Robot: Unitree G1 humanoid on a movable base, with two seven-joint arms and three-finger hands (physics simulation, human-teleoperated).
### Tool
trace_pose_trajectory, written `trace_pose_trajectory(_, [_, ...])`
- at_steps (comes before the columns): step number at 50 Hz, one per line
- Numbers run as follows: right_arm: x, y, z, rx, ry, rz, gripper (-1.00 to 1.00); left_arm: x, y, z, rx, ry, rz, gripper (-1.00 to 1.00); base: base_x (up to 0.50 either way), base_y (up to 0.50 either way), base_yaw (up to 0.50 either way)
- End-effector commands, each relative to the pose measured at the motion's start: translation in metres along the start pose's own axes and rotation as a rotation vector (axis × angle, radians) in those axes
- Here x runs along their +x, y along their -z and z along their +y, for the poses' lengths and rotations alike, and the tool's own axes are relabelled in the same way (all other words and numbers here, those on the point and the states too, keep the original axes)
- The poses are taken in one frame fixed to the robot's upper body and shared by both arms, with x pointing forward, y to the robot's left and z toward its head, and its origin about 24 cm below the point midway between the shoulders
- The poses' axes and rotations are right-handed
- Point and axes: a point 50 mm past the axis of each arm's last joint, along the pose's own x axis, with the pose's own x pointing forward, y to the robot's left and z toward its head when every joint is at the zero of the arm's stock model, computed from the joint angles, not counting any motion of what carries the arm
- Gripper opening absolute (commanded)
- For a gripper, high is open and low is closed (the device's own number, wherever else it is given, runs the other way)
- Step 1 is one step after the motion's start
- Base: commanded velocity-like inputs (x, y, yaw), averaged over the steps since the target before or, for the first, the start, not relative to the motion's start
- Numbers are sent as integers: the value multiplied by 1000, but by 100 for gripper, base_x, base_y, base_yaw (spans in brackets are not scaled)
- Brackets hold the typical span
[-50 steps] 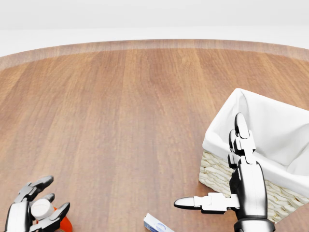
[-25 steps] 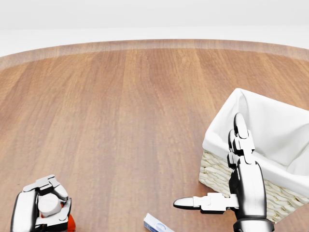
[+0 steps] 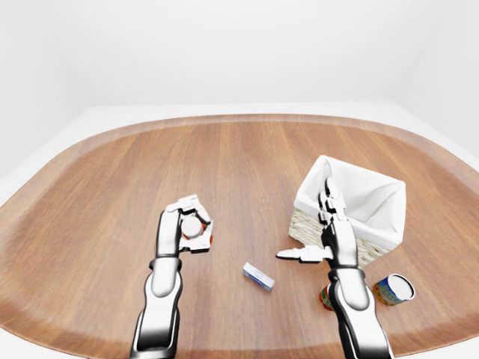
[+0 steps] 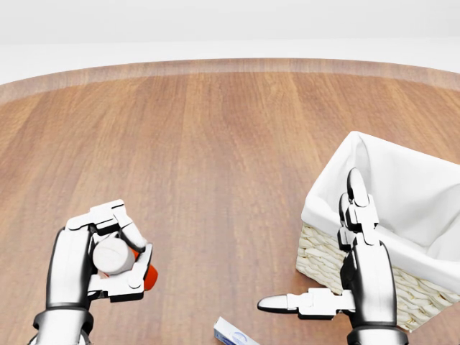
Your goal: Pick up the ketchup, and put it in the basket.
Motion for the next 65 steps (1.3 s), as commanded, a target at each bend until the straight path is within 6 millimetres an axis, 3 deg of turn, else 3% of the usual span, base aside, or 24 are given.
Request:
trace_pose_trajectory(1, [-1, -1, 0, 1, -2, -2, 100, -2, -41, -21, -106, 27, -163, -93, 0, 0, 0])
trace_pose_trajectory(9, [-2, -2, -1, 4, -3, -5, 100, 2, -48, -41, -130, 76, -182, -94, 0, 0, 0])
trace_pose_trajectory(18, [-3, -5, -2, 9, -2, -10, 100, -3, -75, -64, -164, 141, -281, -93, 0, 0, 0])
trace_pose_trajectory(23, [-4, -6, -3, 15, -5, -13, 100, -12, -96, -78, -200, 179, -362, -93, 0, 0, 0])
trace_pose_trajectory(35, [-7, -11, -5, 27, -8, -23, 100, -24, -104, -108, -227, 258, -372, -93, 0, 0, 0])
trace_pose_trajectory(43, [-8, -13, -9, 35, -4, -29, 100, -40, -121, -125, -252, 313, -431, -93, 0, 0, 0])
trace_pose_trajectory(59, [-10, -15, -10, 39, -1, -34, 100, -59, -110, -153, -271, 405, -355, -93, 0, 0, 0])
trace_pose_trajectory(65, [-11, -16, -11, 41, 0, -34, 100, -65, -114, -159, -291, 425, -363, -93, 0, 0, 0])
